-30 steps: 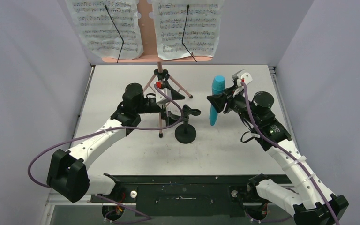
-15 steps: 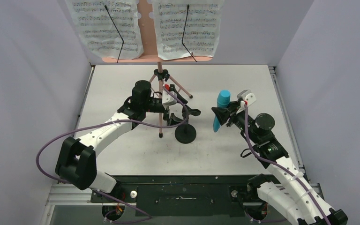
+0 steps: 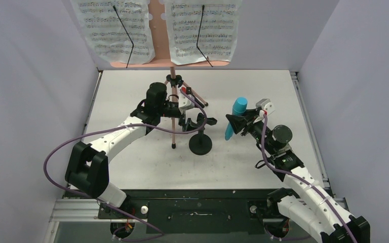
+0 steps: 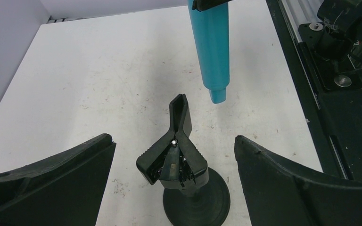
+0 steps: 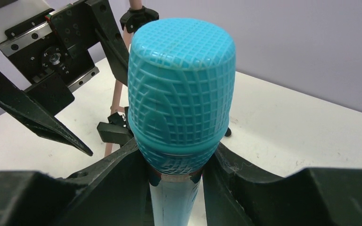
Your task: Set up the instrument practice props
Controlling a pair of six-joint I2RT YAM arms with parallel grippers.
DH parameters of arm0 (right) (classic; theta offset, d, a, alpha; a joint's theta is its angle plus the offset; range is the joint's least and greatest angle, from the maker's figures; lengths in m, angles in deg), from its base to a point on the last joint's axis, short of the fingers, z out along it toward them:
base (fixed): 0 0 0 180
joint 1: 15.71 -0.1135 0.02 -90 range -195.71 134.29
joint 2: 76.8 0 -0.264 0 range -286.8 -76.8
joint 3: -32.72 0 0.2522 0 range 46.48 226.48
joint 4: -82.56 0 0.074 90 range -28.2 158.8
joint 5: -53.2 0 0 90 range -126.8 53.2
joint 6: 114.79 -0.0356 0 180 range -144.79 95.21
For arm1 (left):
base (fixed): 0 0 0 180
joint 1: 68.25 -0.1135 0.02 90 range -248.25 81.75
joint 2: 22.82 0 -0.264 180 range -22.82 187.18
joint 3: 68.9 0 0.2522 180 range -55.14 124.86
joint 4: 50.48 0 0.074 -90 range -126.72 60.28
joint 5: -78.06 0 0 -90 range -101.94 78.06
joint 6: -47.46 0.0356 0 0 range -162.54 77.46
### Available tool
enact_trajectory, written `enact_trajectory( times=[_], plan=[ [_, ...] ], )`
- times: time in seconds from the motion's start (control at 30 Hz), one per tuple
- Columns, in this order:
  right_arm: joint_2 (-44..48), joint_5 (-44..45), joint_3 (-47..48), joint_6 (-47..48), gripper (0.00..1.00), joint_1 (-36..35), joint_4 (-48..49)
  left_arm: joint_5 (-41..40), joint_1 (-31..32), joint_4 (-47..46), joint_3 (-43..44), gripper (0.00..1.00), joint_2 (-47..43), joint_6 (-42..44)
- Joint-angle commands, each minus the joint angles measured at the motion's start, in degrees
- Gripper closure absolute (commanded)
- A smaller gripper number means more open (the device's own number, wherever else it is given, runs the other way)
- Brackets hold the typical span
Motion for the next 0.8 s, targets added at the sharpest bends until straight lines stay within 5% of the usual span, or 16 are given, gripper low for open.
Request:
enact_trajectory(
  times=[0.0,0.77],
  plan=[
    [-2.0,-2.4,0.0,-1.2,0.95,0.2,10.9,2.0,-0.5,0.2,3.4,0.01,1.3,1.3],
    [-18.4,-9.4,6.7,-3.7,0.95,0.0,27.6,-0.1,-0.7,-2.9,-2.5,0.13,-1.7,-6.0]
  ],
)
